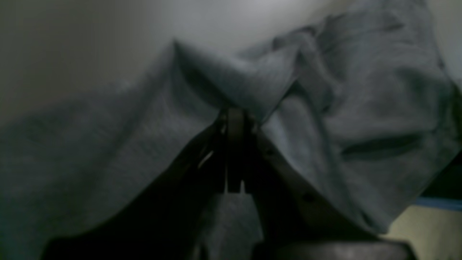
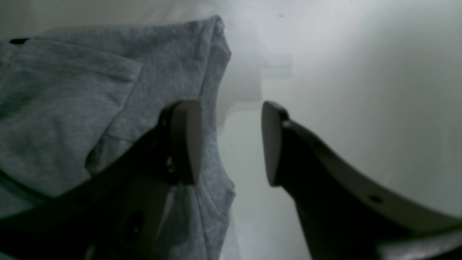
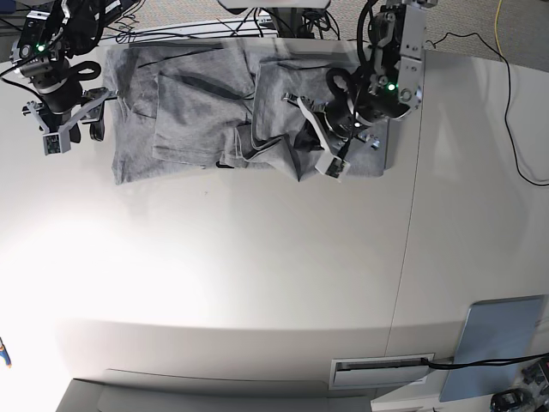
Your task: Fold the T-shirt properly
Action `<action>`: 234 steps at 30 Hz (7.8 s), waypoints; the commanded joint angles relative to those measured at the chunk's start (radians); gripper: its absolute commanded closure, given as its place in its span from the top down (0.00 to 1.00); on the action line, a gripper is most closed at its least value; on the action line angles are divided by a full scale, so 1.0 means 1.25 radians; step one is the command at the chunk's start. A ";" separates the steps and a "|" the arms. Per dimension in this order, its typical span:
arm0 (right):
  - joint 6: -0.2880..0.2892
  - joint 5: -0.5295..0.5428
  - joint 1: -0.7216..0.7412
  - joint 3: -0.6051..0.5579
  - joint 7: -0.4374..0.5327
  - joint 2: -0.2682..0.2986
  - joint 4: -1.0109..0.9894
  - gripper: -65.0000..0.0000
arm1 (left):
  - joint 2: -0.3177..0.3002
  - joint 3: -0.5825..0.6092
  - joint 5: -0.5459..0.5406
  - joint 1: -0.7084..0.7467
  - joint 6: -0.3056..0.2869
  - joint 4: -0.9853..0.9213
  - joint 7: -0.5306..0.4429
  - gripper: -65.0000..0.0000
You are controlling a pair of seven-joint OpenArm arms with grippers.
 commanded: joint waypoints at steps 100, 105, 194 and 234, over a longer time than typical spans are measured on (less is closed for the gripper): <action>0.100 0.343 0.225 0.013 -0.359 0.049 -0.107 0.00 | -0.091 -0.022 0.023 0.134 -0.038 0.065 -0.104 0.49; 0.062 0.246 0.226 -0.125 -0.292 -0.053 -0.013 0.00 | -0.091 0.039 0.023 0.118 -0.031 0.003 -0.149 0.49; 0.140 0.022 0.324 -0.415 -0.218 -0.111 -0.203 0.02 | -0.075 -0.163 0.065 -0.016 -0.083 -0.171 -0.292 0.00; 0.153 0.166 -0.239 0.263 -0.394 -0.098 0.120 0.02 | -0.076 -0.425 -0.056 0.601 -0.097 0.198 -0.154 0.00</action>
